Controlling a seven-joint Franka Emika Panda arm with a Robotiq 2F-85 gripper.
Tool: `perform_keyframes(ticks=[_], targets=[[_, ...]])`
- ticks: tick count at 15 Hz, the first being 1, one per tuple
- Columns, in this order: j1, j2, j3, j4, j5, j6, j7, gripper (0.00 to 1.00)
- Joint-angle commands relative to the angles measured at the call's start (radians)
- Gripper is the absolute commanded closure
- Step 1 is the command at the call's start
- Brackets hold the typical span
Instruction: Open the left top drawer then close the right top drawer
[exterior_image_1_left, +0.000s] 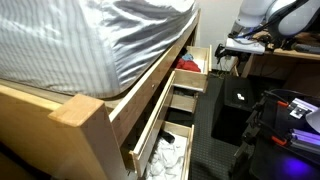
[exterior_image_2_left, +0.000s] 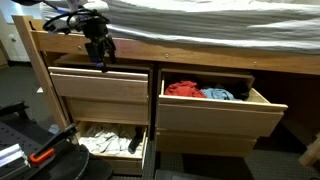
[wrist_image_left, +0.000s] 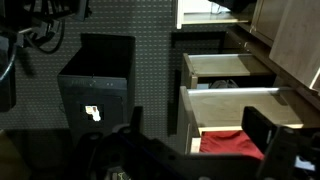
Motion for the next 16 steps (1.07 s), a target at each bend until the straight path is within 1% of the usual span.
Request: perform_keyframes(ticks=[1, 4, 5, 6, 7, 8, 10, 12, 13, 14, 16], targets=[[0.000, 0.001, 0.000, 0.000, 0.001, 0.000, -0.003, 0.00], [0.000, -0.007, 0.000, 0.000, 0.001, 0.000, -0.004, 0.00], [0.007, 0.036, 0.006, 0.024, -0.008, -0.011, -0.036, 0.00], [0.013, 0.087, 0.000, 0.027, 0.002, 0.055, -0.130, 0.00], [0.006, 0.120, -0.002, 0.031, -0.053, 0.104, -0.122, 0.00], [0.003, 0.151, -0.007, 0.033, -0.087, 0.148, -0.140, 0.00], [-0.001, 0.214, -0.030, 0.039, -0.193, 0.234, -0.155, 0.00], [0.013, 0.246, -0.077, 0.054, -0.330, 0.256, -0.161, 0.00], [0.052, 0.211, -0.132, 0.071, -0.402, 0.201, -0.032, 0.00], [0.087, 0.189, -0.194, 0.095, -0.475, 0.184, 0.105, 0.00], [0.098, 0.224, -0.271, 0.140, -0.587, 0.224, 0.264, 0.00]])
